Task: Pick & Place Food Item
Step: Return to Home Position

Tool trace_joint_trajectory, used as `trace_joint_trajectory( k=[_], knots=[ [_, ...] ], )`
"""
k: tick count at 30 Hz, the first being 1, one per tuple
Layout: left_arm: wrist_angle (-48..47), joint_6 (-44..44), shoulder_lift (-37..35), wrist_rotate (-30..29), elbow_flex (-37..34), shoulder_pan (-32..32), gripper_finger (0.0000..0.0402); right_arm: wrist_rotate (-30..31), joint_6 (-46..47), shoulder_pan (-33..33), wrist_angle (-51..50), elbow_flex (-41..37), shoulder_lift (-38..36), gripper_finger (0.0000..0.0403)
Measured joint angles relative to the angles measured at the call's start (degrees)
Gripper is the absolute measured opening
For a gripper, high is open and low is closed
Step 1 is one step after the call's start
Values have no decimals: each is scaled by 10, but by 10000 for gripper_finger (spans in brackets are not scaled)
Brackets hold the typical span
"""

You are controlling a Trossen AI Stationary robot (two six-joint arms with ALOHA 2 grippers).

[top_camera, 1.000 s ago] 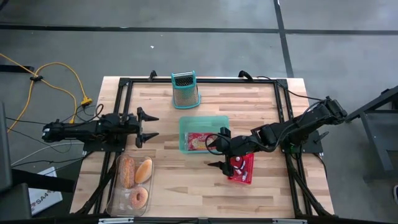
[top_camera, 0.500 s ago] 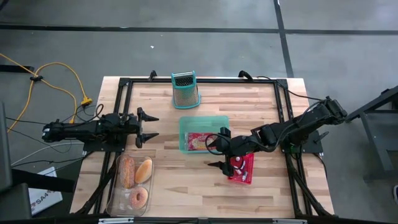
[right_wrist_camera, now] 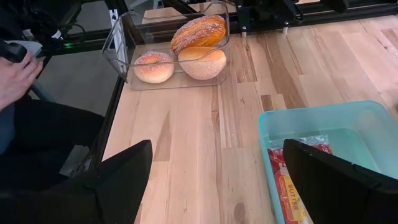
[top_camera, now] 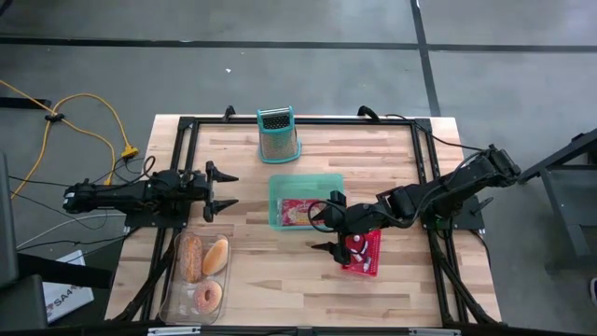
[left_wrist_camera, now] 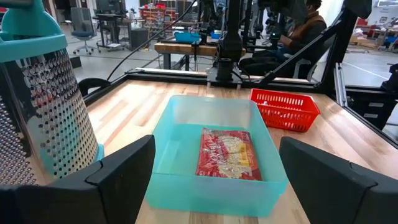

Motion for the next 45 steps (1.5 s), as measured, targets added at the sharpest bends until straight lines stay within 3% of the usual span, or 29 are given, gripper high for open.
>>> trace_joint_trajectory(
  k=[45],
  knots=[
    [0,0,0,0,0,0,336,2,-31,0,0,0,0,350]
  ],
)
